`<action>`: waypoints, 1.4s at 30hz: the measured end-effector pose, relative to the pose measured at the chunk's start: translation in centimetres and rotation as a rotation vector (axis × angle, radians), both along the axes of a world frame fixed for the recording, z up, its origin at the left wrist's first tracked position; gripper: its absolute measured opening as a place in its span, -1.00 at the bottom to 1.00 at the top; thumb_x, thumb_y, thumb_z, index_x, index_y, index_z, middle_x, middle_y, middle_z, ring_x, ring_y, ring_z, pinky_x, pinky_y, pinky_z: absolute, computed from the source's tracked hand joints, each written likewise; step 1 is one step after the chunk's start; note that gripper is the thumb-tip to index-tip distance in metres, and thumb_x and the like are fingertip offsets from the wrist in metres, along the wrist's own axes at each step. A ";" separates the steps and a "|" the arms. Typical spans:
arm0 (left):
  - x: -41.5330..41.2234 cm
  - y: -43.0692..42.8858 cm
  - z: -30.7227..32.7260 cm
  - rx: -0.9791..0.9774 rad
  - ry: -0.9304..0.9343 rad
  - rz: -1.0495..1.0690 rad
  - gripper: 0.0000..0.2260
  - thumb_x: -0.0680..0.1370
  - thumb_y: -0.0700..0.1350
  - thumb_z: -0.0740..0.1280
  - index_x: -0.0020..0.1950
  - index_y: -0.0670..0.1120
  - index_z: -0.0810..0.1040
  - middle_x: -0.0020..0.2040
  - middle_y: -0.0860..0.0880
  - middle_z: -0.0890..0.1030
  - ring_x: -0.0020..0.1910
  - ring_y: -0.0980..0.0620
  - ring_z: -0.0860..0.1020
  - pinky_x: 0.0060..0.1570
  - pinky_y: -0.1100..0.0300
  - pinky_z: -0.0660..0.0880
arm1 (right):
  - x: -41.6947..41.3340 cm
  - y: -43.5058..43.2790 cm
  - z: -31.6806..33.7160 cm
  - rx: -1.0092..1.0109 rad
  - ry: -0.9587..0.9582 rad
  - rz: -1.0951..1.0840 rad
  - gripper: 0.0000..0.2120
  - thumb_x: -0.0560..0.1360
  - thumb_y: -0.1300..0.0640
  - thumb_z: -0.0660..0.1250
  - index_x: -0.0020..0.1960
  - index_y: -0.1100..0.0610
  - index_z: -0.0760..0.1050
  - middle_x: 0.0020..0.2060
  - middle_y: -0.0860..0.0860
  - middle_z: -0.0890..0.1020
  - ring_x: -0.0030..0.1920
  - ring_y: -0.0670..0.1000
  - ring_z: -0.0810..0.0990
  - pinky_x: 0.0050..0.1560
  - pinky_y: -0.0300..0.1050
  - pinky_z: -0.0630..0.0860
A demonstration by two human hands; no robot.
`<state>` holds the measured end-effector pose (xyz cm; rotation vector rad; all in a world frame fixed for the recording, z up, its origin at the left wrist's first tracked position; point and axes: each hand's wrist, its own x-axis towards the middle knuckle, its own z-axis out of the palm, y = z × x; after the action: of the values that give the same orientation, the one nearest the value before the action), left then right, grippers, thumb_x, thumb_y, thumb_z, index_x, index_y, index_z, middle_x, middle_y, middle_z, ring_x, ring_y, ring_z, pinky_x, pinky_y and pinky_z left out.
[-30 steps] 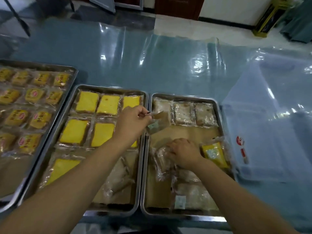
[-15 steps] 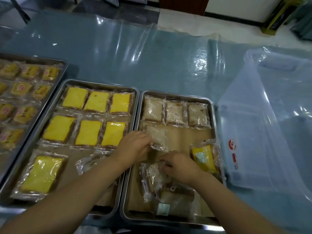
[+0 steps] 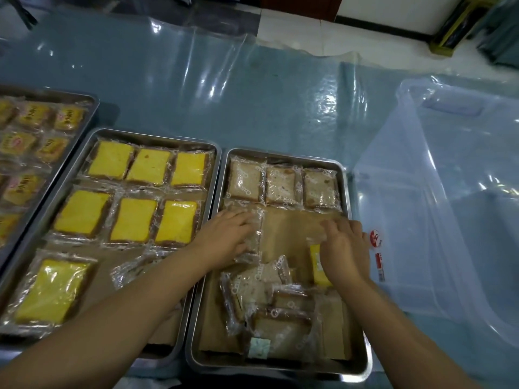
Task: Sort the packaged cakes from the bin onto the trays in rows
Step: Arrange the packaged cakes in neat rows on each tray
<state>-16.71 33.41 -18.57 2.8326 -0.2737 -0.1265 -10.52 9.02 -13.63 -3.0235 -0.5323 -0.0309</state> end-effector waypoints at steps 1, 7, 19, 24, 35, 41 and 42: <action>0.2 0.0 -0.3 0.043 0.045 -0.014 -0.46 0.50 0.07 0.32 0.46 0.07 0.26 0.52 0.02 0.14 0.48 -0.02 0.10 0.42 0.07 -0.03 | 0.2 -0.3 -0.1 -0.083 0.002 -0.014 -0.69 0.37 0.36 0.29 0.10 0.17 0.51 0.05 0.12 0.56 0.04 0.16 0.43 -0.08 -0.02 0.30; 0.2 0.2 -1.0 0.150 0.110 -0.034 -0.35 0.52 0.14 0.27 0.52 0.07 0.05 0.55 -0.04 -0.06 0.51 0.00 -0.08 0.37 0.15 -0.26 | 0.3 -0.4 -1.1 -0.346 0.051 -0.045 -0.78 0.39 0.27 0.28 0.02 0.14 0.50 -0.03 0.12 0.53 0.00 0.14 0.40 -0.03 -0.02 0.33; -4.4 4.1 2.4 -0.297 -0.043 0.172 -0.53 0.50 -0.02 0.36 0.40 0.00 0.38 0.40 0.01 0.40 0.41 0.03 0.25 0.30 0.25 0.10 | -1.6 4.4 4.1 0.128 -0.011 -0.002 -0.91 0.41 0.26 0.36 -0.17 0.09 0.55 -0.22 0.00 0.60 -0.19 0.00 0.48 -0.25 -0.13 0.41; -6.9 8.7 4.0 -0.279 -0.058 0.316 -0.58 0.46 -0.07 0.40 0.32 0.03 0.47 0.23 0.00 0.53 0.24 -0.03 0.40 0.12 0.15 0.32 | -4.1 10.4 7.7 0.207 -0.136 0.068 -0.87 0.39 0.22 0.37 -0.16 0.02 0.49 -0.12 0.00 0.60 -0.12 0.01 0.45 -0.20 -0.11 0.35; -16.7 19.2 2.4 -0.453 0.076 0.661 -0.79 0.50 -0.17 0.35 0.12 -0.03 0.58 -0.03 -0.03 0.63 -0.06 0.01 0.57 -0.10 0.13 0.49 | -14.0 23.5 5.6 0.542 0.034 0.300 -0.86 0.37 0.19 0.43 -0.19 0.02 0.49 -0.27 -0.21 0.45 -0.15 -0.08 0.45 -0.22 -0.15 0.41; -20.4 22.4 1.7 -0.501 0.064 0.715 -0.83 0.53 -0.18 0.31 0.06 0.03 0.59 -0.08 0.09 0.62 -0.16 0.19 0.55 -0.13 0.23 0.49 | -19.9 26.2 0.7 0.398 -0.114 0.745 -0.87 0.29 0.23 0.44 -0.26 0.11 0.49 -0.28 0.01 0.57 -0.21 0.03 0.47 -0.21 -0.12 0.41; -20.8 22.5 1.5 -0.491 0.062 0.703 -0.82 0.52 -0.17 0.33 0.07 0.05 0.59 -0.07 0.10 0.61 -0.17 0.23 0.51 -0.16 0.33 0.44 | -20.5 26.1 -0.2 0.370 -0.114 0.790 -0.89 0.28 0.22 0.43 -0.26 0.11 0.50 -0.28 0.01 0.57 -0.21 0.03 0.47 -0.21 -0.12 0.41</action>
<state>-37.47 55.93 -17.07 2.2689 0.6188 0.0077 -31.03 35.17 -13.81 -2.2806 -1.4888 -0.2252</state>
